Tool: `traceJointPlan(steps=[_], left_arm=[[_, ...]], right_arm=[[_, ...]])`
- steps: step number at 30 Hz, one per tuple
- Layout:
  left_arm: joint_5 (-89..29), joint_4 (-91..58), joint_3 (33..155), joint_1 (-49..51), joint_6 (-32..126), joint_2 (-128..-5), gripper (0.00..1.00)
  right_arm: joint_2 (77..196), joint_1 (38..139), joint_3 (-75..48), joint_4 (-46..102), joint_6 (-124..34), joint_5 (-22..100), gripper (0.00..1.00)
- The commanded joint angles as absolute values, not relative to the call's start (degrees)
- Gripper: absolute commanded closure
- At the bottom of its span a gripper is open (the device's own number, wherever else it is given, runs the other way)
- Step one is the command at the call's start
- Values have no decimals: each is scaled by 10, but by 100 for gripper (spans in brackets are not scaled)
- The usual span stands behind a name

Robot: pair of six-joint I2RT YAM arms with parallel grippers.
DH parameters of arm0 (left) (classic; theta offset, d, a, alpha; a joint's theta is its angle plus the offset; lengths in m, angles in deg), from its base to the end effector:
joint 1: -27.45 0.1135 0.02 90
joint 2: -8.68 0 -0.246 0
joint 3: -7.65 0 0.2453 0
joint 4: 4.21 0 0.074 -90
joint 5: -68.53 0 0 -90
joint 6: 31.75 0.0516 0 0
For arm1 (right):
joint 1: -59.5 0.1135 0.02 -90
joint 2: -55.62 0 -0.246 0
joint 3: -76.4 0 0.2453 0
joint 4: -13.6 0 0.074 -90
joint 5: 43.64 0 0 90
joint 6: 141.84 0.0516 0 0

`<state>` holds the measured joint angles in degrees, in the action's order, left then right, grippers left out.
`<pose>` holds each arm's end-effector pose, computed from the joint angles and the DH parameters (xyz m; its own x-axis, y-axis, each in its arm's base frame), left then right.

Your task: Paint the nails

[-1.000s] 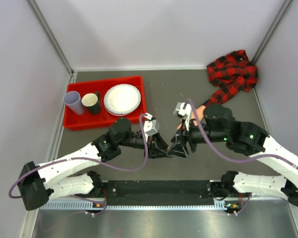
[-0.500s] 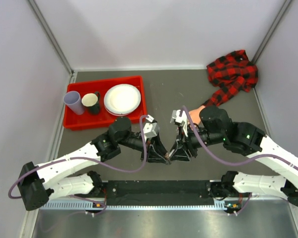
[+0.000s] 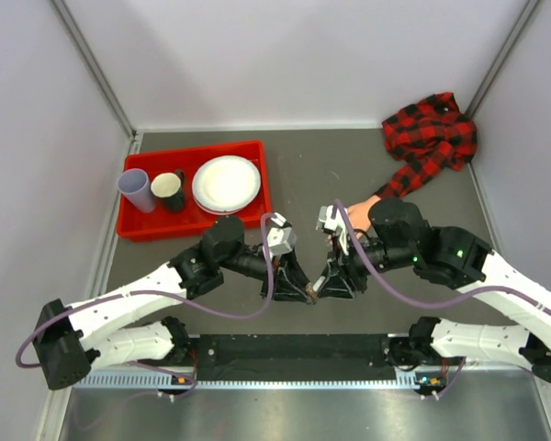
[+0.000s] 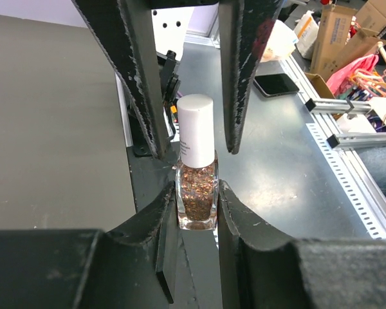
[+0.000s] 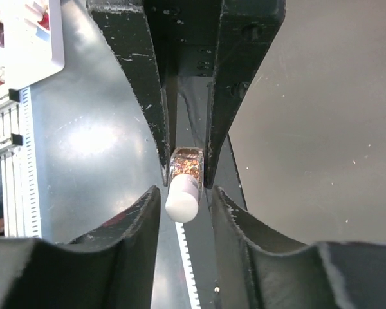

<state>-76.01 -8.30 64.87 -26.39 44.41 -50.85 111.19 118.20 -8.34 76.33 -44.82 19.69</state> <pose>0.1098 -0.2215 0.3041 -0.2902 0.1618 -0.9432 0.9028 -0.2807 -0.3259 0.0816 0.1788 0.3696 -0.4021 -0.4511 -0.7967 -0.9156 0.2013 0.3481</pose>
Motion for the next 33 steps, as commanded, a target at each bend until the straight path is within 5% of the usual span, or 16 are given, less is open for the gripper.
traceJointPlan(steps=[1, 11, 14, 16, 19, 25, 28, 33], left_arm=[[-770, -68, 672, -264, 459, -513, 100], [-766, -74, 673, -264, 464, -518, 100], [-742, -79, 676, -264, 469, -513, 100], [-704, -96, 679, -264, 482, -507, 100], [-560, -115, 682, -264, 506, -492, 100], [-191, -77, 678, -265, 546, -492, 100], [-143, -16, 658, -266, 561, -509, 100], [-186, 39, 644, -266, 540, -531, 100]], right_arm=[[1108, 1178, -118, 767, -453, 205, 61], [1116, 1178, -124, 774, -460, 197, 61], [1120, 1178, -118, 771, -457, 193, 76], [1123, 1178, -114, 768, -454, 198, 98], [1134, 1178, -107, 757, -431, 228, 100], [1155, 1189, -34, 691, -154, 459, 100], [1161, 1234, -24, 699, 64, 637, 100], [1194, 1247, -66, 708, 80, 709, 100]])
